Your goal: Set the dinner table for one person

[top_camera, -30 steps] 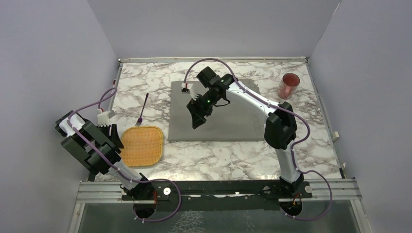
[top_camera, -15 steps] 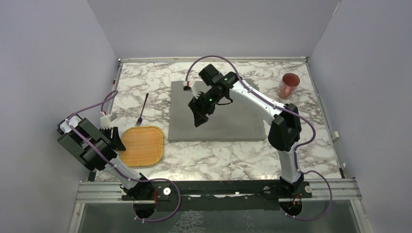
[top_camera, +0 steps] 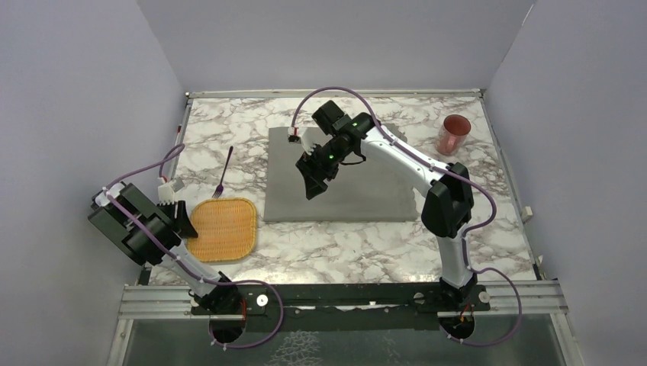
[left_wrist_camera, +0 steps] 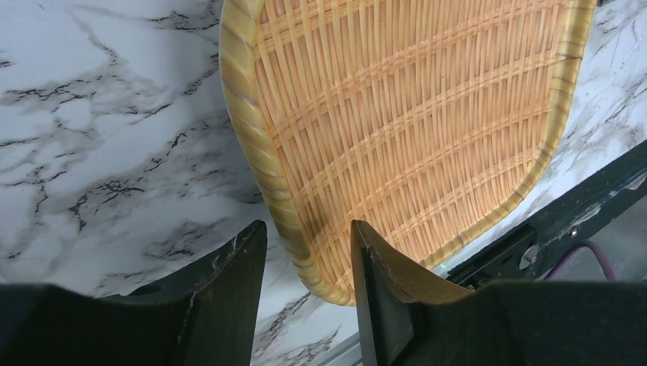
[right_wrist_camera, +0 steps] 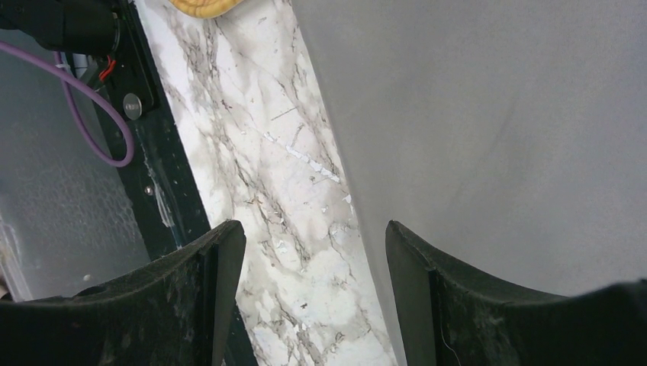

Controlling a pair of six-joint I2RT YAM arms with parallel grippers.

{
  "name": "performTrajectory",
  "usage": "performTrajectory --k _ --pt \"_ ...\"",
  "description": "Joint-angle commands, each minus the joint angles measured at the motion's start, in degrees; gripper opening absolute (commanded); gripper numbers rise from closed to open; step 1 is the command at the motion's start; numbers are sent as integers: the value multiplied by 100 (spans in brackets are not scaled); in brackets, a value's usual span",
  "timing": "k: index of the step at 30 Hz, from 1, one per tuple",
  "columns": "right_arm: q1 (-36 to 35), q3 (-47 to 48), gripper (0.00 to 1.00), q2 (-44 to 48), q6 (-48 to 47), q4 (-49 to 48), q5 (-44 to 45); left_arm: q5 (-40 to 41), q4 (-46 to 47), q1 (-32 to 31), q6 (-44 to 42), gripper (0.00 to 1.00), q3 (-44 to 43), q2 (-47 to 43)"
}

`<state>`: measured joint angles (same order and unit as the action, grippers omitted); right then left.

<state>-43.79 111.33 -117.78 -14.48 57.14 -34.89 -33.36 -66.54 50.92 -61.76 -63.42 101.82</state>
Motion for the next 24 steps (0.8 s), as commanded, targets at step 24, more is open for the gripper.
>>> performTrajectory --k 24 --pt "-15 -59 71 328 -22 141 277 -893 458 120 -82 8 199 282"
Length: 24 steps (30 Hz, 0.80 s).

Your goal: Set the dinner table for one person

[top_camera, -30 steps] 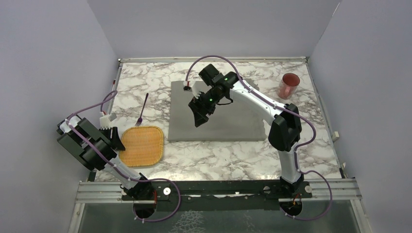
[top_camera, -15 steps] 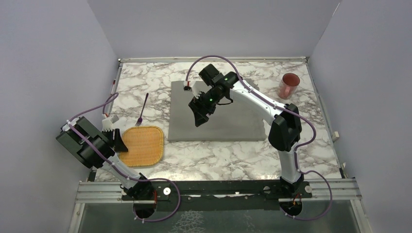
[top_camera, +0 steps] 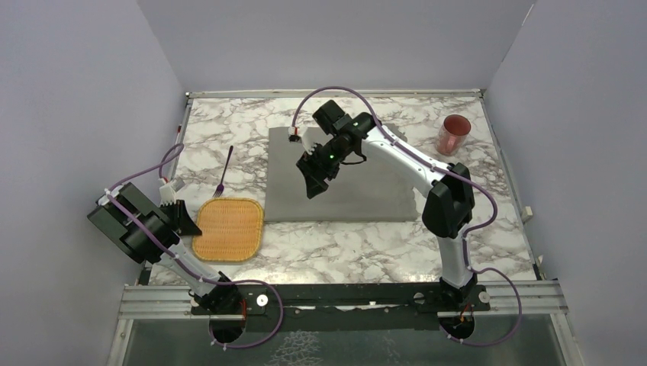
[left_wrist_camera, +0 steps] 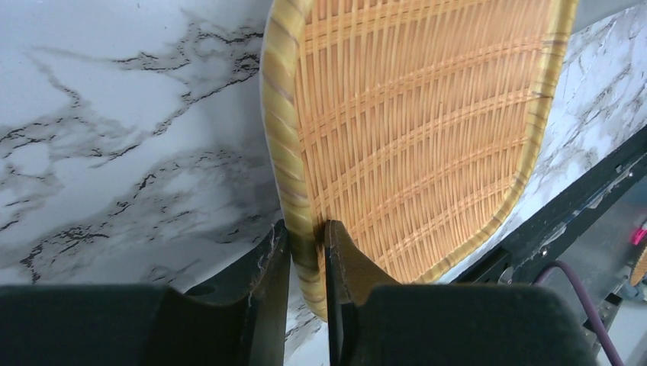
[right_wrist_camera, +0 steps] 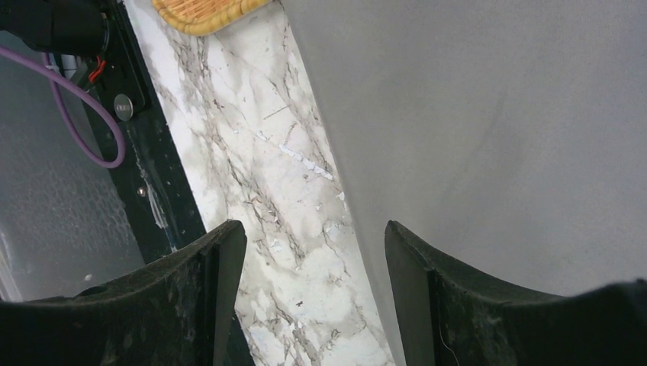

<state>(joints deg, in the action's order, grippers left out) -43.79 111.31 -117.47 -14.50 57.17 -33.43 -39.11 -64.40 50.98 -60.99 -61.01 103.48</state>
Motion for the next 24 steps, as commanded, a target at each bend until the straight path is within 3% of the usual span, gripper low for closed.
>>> performTrajectory --k 1,6,12,18,24 --pt "-15 -80 71 305 -26 129 134 -336 244 114 -151 6 -45 104" --pt "-13 -113 70 330 -35 154 165 -457 210 83 -70 0 -121 47" --pt "-16 -166 69 361 -44 142 189 -672 -195 6 -33 0 -475 -91" --pt "-16 -211 68 419 -60 112 260 -1003 -794 -115 -44 0 -1099 -278" --pt "-2 -265 68 643 125 -108 542 -1333 -877 -455 554 0 -1877 -292"
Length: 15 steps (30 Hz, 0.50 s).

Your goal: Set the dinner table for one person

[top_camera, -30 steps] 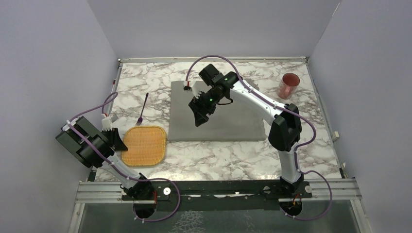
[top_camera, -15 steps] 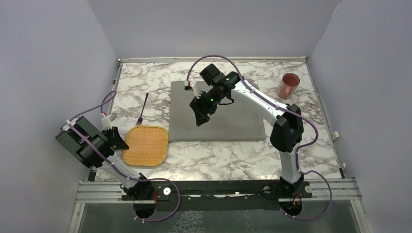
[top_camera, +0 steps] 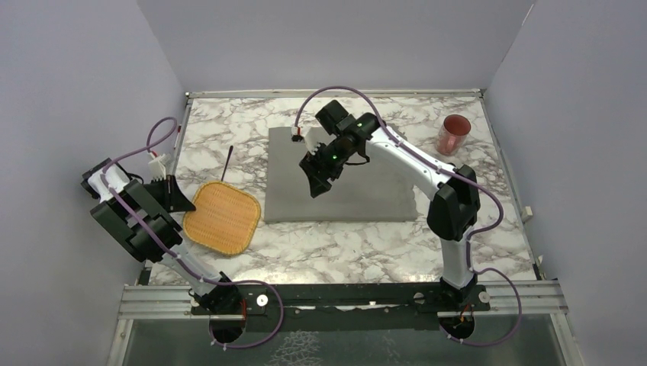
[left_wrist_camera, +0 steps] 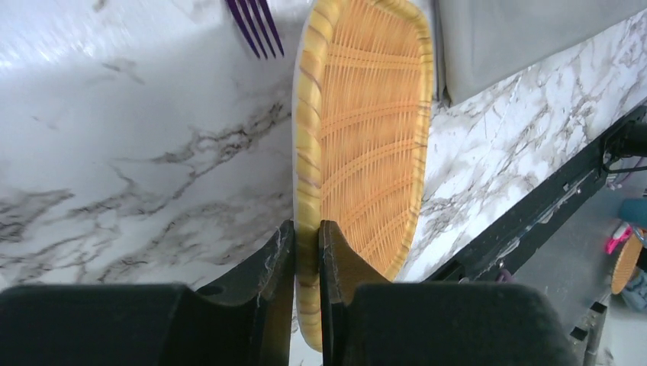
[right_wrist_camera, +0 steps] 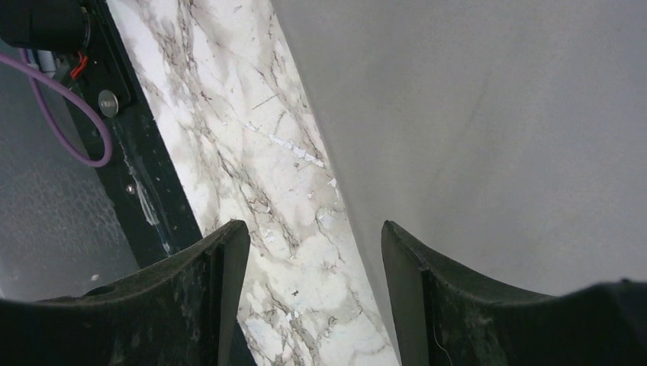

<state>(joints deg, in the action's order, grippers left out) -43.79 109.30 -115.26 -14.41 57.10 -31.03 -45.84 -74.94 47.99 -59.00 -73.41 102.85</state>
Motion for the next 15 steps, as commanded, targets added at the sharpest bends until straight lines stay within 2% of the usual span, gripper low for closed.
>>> performTrajectory --k 1,8,15 --pt "2 -73 68 455 127 -121 338 -709 215 -229 481 0 -758 -216" --pt "6 -255 68 660 141 -179 576 -693 536 -935 1281 0 -1358 -154" --pt "14 -546 68 897 133 -278 655 -348 861 -1151 1440 0 -906 -221"
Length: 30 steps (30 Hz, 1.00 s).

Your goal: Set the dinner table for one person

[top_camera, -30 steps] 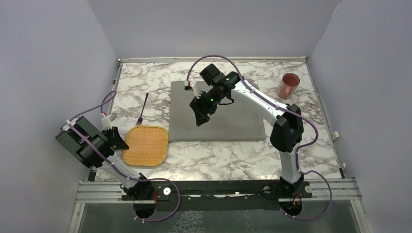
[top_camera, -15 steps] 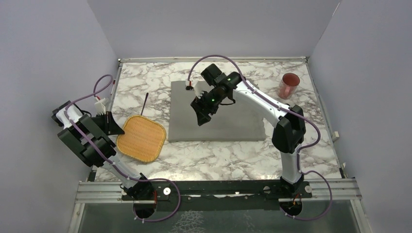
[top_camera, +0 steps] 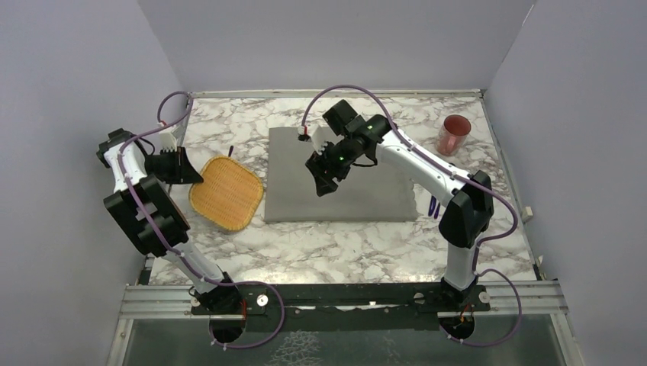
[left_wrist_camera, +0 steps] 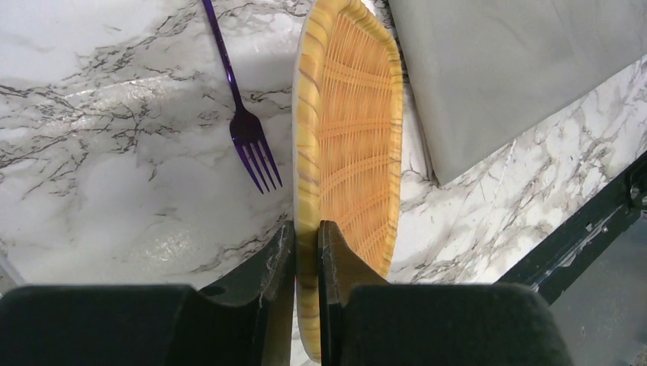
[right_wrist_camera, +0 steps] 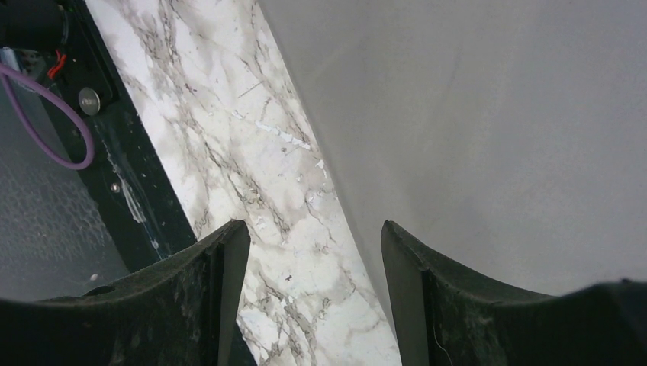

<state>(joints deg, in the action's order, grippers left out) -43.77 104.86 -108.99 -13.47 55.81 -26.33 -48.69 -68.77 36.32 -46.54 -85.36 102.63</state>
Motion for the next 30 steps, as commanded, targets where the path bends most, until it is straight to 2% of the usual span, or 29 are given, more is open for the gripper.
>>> performTrajectory --k 1,7,12,21,30 --pt "10 -126 68 293 38 -154 179 -3 296 16 182 0 436 -219" --pt "11 -197 68 311 26 -186 100 506 589 16 27 0 1298 -376" --pt "11 -123 69 30 17 -149 -176 959 895 16 103 0 1677 -574" --pt "11 -49 68 -206 -39 -154 -361 1355 779 542 75 0 1136 -371" --pt "0 117 71 -739 -60 -121 -754 1371 558 605 -4 0 1013 -325"
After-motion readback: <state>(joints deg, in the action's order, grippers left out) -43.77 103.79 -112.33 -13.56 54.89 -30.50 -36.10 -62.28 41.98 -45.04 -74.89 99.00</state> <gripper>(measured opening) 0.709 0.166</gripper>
